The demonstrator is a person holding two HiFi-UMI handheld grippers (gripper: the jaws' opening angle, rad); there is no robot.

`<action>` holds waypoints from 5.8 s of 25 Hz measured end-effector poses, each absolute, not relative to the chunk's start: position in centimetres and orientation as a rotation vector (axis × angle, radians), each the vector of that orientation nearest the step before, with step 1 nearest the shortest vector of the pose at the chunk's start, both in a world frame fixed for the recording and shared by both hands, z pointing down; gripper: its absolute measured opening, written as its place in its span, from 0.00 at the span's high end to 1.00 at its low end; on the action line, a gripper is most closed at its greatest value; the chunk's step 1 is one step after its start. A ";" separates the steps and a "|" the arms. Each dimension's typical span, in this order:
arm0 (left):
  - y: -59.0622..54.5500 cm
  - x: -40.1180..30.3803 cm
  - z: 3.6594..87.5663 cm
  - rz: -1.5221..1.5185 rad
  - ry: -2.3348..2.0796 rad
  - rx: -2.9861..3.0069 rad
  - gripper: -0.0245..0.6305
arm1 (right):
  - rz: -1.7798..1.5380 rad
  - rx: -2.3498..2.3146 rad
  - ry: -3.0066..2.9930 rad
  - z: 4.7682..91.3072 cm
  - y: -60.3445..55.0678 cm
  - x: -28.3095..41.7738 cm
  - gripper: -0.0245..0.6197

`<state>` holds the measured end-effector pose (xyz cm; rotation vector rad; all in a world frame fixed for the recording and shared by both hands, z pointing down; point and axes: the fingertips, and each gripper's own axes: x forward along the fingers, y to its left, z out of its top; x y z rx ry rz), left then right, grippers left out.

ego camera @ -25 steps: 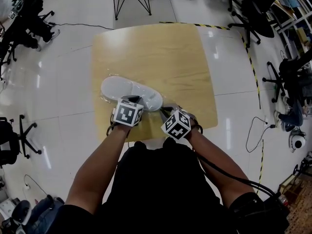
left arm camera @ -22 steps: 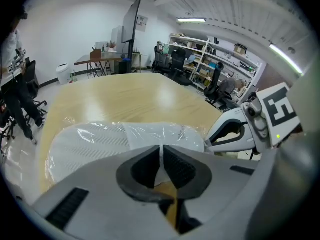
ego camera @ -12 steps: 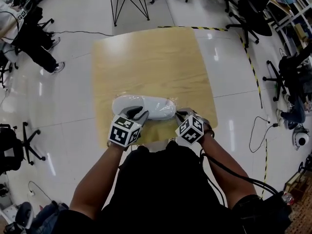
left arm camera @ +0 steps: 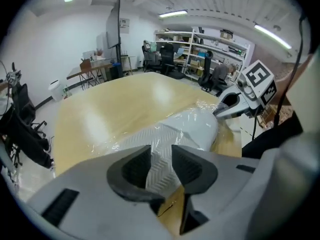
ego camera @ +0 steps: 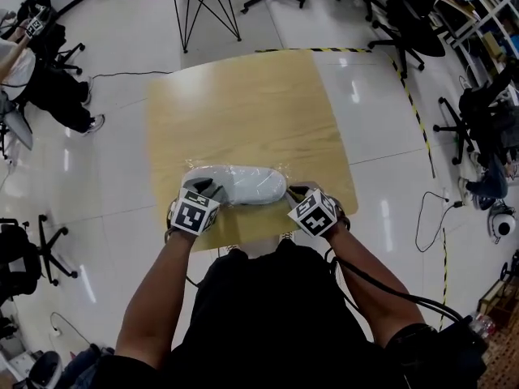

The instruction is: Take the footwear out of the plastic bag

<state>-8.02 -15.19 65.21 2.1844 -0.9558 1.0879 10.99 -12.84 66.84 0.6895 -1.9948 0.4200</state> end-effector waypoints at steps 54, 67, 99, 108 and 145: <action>-15.9 -8.3 64.6 1.125 -0.978 2.238 0.90 | 1.292 0.948 -2.217 62.9 -15.8 12.0 0.89; -15.1 -10.1 65.3 1.264 -0.993 2.211 0.94 | 1.421 1.098 -2.192 62.2 -16.5 17.8 0.90; -15.4 -5.8 65.6 1.252 -0.841 2.255 0.87 | 1.461 1.165 -2.197 62.3 -16.4 19.3 0.91; -17.1 -9.7 66.5 1.357 -0.896 2.208 0.89 | 1.479 1.178 -2.189 62.0 -16.4 22.2 0.91; -26.2 -12.4 65.8 1.303 -1.214 2.069 0.95 | 1.409 0.916 -2.153 63.1 -12.0 16.6 0.91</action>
